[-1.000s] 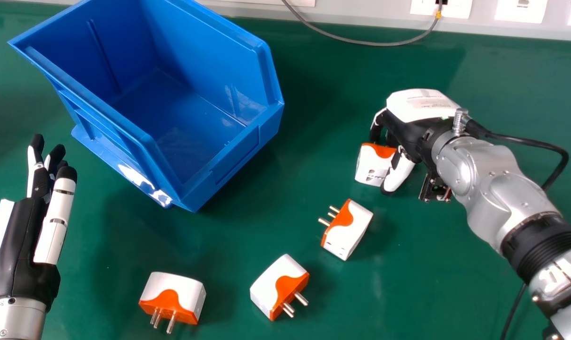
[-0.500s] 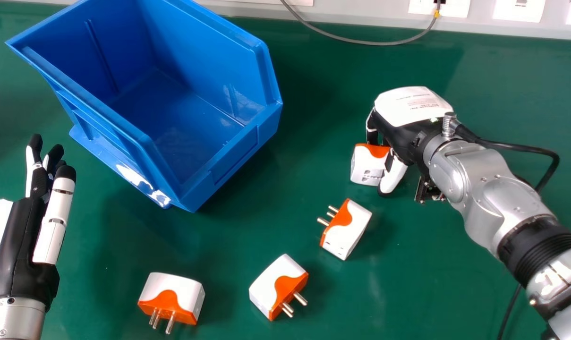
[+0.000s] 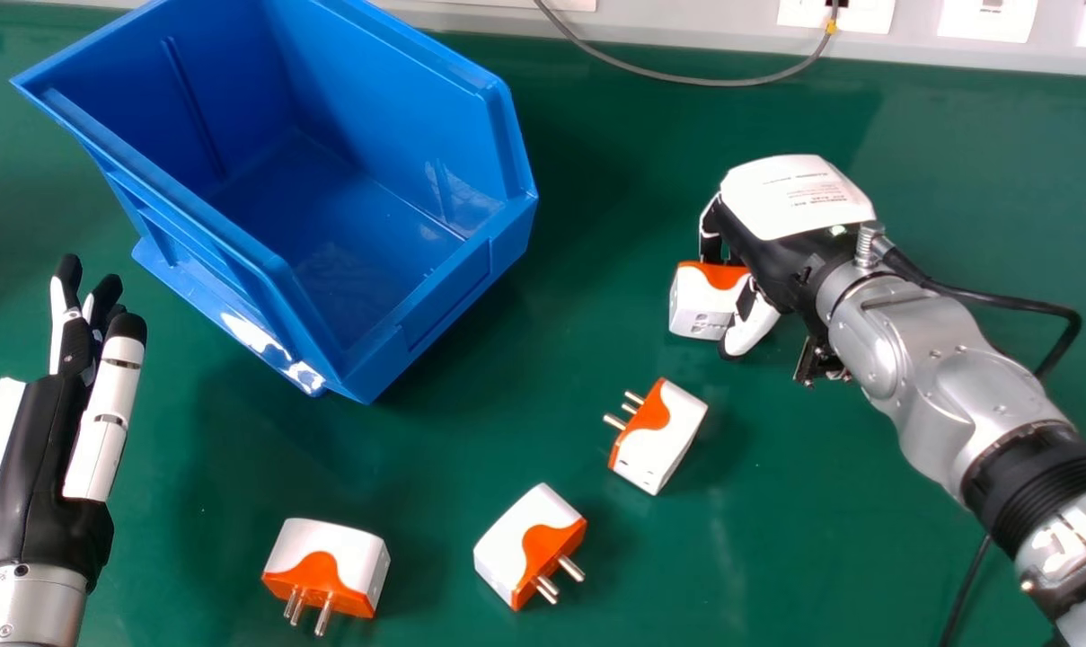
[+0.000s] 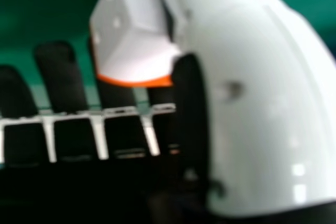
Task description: Pick all objects and put in blue box
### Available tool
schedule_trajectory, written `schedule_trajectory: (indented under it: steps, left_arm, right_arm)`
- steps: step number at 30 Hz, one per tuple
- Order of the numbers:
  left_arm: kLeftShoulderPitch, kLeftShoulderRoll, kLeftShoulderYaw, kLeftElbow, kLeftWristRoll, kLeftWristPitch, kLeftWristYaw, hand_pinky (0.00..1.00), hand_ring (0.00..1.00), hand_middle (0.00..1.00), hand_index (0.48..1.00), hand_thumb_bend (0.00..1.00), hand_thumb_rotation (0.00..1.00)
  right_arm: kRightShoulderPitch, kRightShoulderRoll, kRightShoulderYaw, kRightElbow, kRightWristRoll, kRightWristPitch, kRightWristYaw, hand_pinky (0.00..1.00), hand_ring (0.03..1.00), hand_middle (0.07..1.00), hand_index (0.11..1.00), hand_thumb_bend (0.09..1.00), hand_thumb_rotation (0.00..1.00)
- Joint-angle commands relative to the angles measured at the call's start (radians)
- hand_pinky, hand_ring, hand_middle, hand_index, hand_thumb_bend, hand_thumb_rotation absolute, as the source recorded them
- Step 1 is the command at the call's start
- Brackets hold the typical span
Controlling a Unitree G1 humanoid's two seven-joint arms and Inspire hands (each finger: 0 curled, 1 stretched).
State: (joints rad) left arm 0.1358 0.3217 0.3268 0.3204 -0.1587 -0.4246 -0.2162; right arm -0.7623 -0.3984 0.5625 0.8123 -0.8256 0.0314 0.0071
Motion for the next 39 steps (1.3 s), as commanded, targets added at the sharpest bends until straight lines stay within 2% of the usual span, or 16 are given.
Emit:
schedule_trajectory:
  steps: [1, 6, 11, 15, 18, 22, 25, 29, 34, 37, 39]
  left_arm:
    - [0.002, 0.000, 0.008, -0.018, -0.007, -0.010, 0.001, 1.00, 1.00, 1.00, 1.000, 0.31, 0.90]
    - [0.008, 0.001, 0.007, -0.028, -0.007, -0.010, -0.002, 1.00, 1.00, 1.00, 1.000, 0.31, 0.90]
    - [0.014, 0.002, 0.009, -0.040, -0.014, 0.002, -0.007, 1.00, 1.00, 1.00, 1.000, 0.32, 0.90]
    - [0.013, 0.004, 0.011, -0.033, -0.013, 0.002, -0.009, 1.00, 1.00, 1.00, 1.000, 0.32, 0.90]
    - [0.020, 0.003, 0.010, -0.060, -0.006, 0.012, -0.001, 1.00, 1.00, 1.00, 1.000, 0.32, 0.90]
    - [0.014, 0.001, 0.009, -0.058, -0.003, 0.018, 0.004, 1.00, 1.00, 1.00, 1.000, 0.32, 0.90]
    - [0.007, 0.001, 0.008, -0.049, -0.004, 0.021, 0.004, 1.00, 1.00, 1.00, 1.000, 0.32, 0.89]
    - [0.005, 0.000, 0.011, -0.051, -0.012, 0.026, 0.002, 1.00, 1.00, 1.00, 1.000, 0.31, 0.89]
    - [0.000, -0.004, 0.010, -0.061, -0.006, 0.031, 0.013, 1.00, 1.00, 1.00, 1.000, 0.32, 0.89]
    - [-0.011, -0.005, 0.007, -0.039, 0.001, 0.014, 0.017, 1.00, 1.00, 1.00, 1.000, 0.31, 0.89]
    - [-0.016, -0.005, 0.005, -0.033, 0.005, 0.012, 0.020, 1.00, 1.00, 1.00, 1.000, 0.30, 0.88]
  right_arm:
    - [-0.002, -0.032, -0.034, -0.056, 0.017, 0.008, -0.004, 0.29, 0.388, 0.512, 0.479, 0.500, 0.00]
    - [0.052, -0.071, -0.086, -0.222, 0.035, 0.038, 0.054, 0.30, 0.402, 0.521, 0.479, 0.497, 0.00]
    - [0.163, -0.120, -0.159, -0.518, 0.060, 0.074, 0.133, 0.31, 0.409, 0.522, 0.485, 0.495, 0.00]
    - [0.227, -0.137, -0.205, -0.673, 0.078, 0.065, 0.160, 0.32, 0.419, 0.525, 0.502, 0.494, 0.00]
    - [0.287, -0.145, -0.245, -0.819, 0.110, 0.049, 0.191, 0.33, 0.426, 0.527, 0.512, 0.493, 0.00]
    - [0.354, -0.137, -0.273, -0.970, 0.139, 0.043, 0.233, 0.33, 0.428, 0.528, 0.516, 0.492, 0.00]
    - [0.389, -0.121, -0.277, -1.046, 0.157, 0.033, 0.262, 0.32, 0.431, 0.529, 0.520, 0.492, 0.00]
    - [0.405, -0.085, -0.260, -1.108, 0.181, 0.019, 0.294, 0.32, 0.433, 0.528, 0.531, 0.490, 0.00]
    - [0.387, -0.036, -0.238, -1.120, 0.190, -0.010, 0.312, 0.31, 0.429, 0.526, 0.545, 0.488, 0.00]
    - [0.344, 0.009, -0.209, -1.088, 0.193, -0.038, 0.313, 0.31, 0.428, 0.526, 0.548, 0.487, 0.00]
    - [0.321, 0.032, -0.197, -1.057, 0.194, -0.053, 0.310, 0.31, 0.425, 0.524, 0.552, 0.486, 0.00]
